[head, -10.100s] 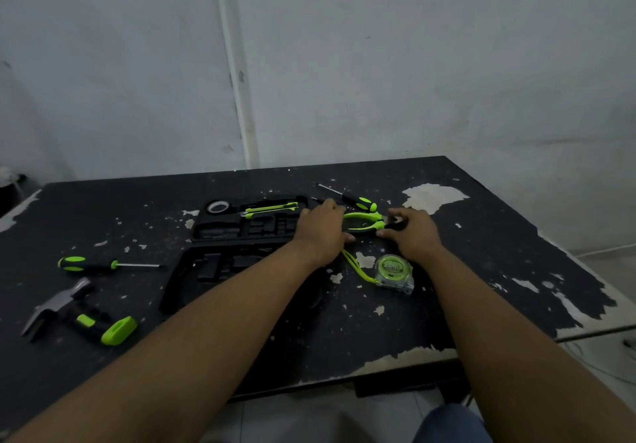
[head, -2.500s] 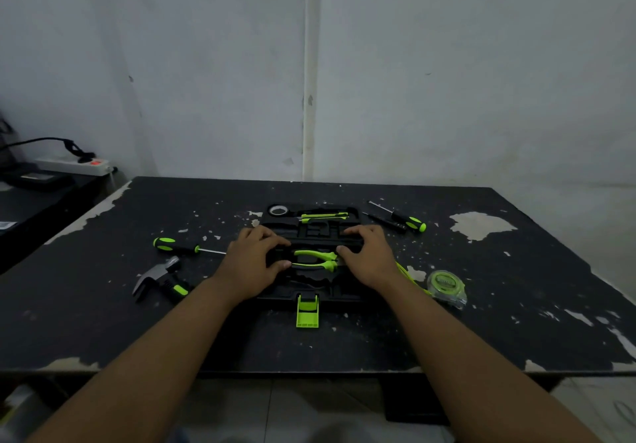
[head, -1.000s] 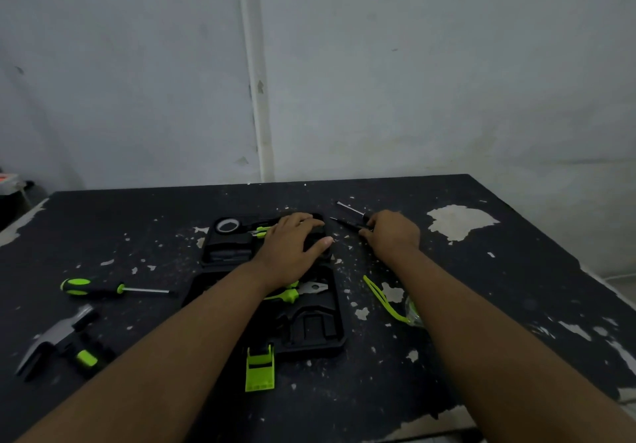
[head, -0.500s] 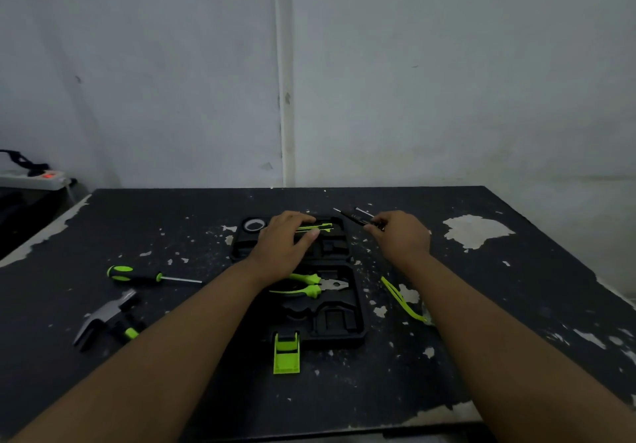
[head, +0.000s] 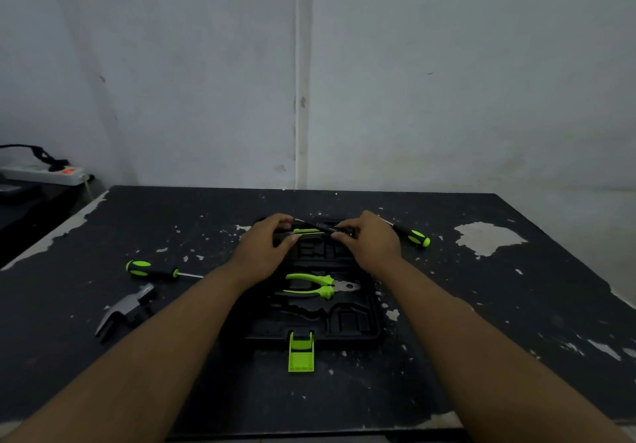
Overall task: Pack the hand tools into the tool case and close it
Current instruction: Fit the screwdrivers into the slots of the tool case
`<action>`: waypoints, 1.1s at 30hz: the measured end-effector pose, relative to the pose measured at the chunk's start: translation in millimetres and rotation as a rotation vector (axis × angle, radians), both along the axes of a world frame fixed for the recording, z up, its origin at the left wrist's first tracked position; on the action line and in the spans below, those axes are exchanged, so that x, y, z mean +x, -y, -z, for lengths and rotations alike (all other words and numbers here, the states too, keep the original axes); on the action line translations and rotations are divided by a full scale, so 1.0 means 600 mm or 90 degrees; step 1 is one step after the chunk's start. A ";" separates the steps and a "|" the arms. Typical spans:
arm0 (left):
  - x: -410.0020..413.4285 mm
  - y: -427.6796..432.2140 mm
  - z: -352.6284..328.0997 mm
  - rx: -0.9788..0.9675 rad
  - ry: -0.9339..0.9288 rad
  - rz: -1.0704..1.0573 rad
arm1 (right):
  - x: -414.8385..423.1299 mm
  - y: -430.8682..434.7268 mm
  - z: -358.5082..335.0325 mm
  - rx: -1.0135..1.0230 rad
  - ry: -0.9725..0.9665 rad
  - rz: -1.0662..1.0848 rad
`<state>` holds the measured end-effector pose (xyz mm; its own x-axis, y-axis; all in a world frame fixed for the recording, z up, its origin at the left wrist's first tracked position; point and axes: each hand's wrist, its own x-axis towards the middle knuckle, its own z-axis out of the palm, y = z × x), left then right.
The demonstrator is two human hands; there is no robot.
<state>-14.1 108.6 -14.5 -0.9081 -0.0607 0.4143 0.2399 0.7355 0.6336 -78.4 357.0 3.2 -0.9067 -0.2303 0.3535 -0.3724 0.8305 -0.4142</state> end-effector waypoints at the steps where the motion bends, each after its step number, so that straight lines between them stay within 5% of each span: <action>1: -0.001 0.004 0.002 0.003 0.004 -0.002 | 0.000 0.006 0.004 -0.006 0.002 -0.003; 11: -0.027 0.020 -0.006 -0.175 -0.054 0.036 | 0.002 0.027 0.030 -0.047 -0.015 -0.047; 21: -0.043 0.018 0.002 -0.175 -0.102 0.027 | 0.004 0.025 0.043 -0.123 -0.019 -0.043; 33: -0.041 0.019 0.010 -0.206 -0.107 -0.012 | 0.029 -0.018 0.045 -0.184 0.228 -0.058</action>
